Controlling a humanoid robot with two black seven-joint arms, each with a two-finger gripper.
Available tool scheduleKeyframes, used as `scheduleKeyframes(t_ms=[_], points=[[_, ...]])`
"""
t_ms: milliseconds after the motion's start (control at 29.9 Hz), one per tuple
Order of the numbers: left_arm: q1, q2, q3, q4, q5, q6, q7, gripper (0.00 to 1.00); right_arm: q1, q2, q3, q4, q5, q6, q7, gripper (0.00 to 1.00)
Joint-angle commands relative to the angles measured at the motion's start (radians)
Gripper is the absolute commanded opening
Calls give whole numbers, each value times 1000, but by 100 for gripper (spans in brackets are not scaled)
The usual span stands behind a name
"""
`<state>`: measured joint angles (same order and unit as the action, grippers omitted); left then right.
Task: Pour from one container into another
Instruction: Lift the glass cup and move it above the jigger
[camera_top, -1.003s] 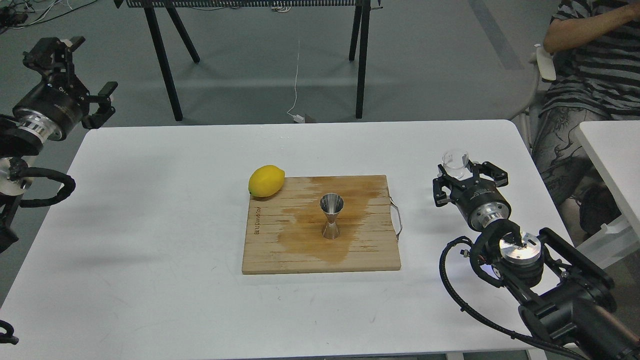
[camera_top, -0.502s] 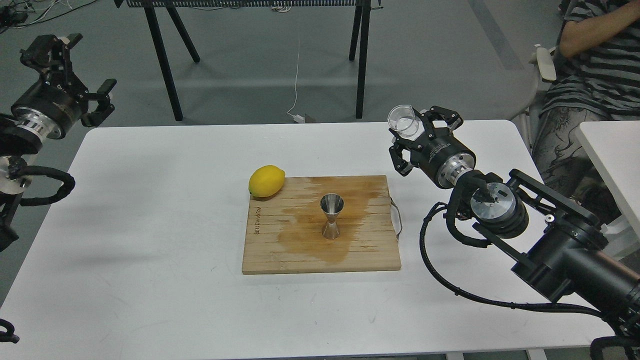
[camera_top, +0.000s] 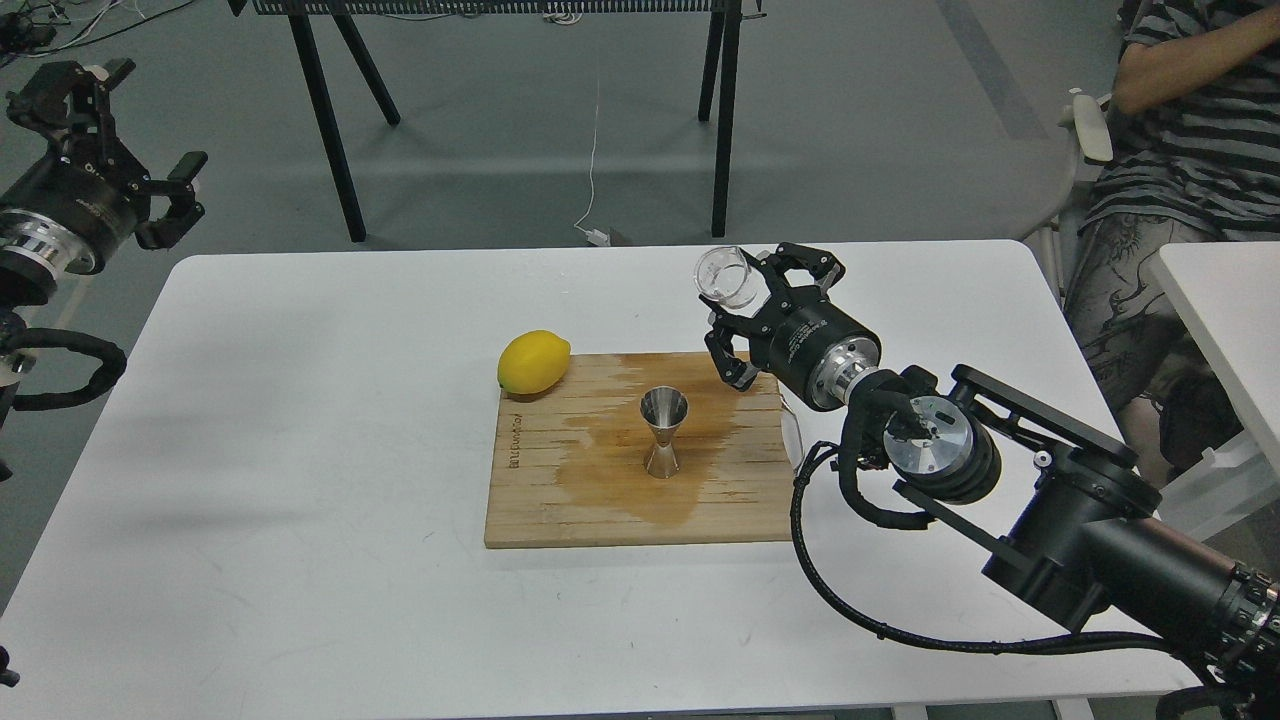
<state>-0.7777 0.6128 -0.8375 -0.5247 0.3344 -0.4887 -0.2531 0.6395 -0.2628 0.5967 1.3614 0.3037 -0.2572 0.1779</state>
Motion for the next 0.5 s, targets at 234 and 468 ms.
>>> scheduleKeyframes(t_ms=[234, 468], points=[[0, 11, 0, 0, 0, 0, 0, 99, -14, -101, -72, 77, -66, -17, 0, 2], [0, 11, 1, 0, 2, 0, 0, 99, 3, -101, -133, 74, -136, -39, -5, 2]])
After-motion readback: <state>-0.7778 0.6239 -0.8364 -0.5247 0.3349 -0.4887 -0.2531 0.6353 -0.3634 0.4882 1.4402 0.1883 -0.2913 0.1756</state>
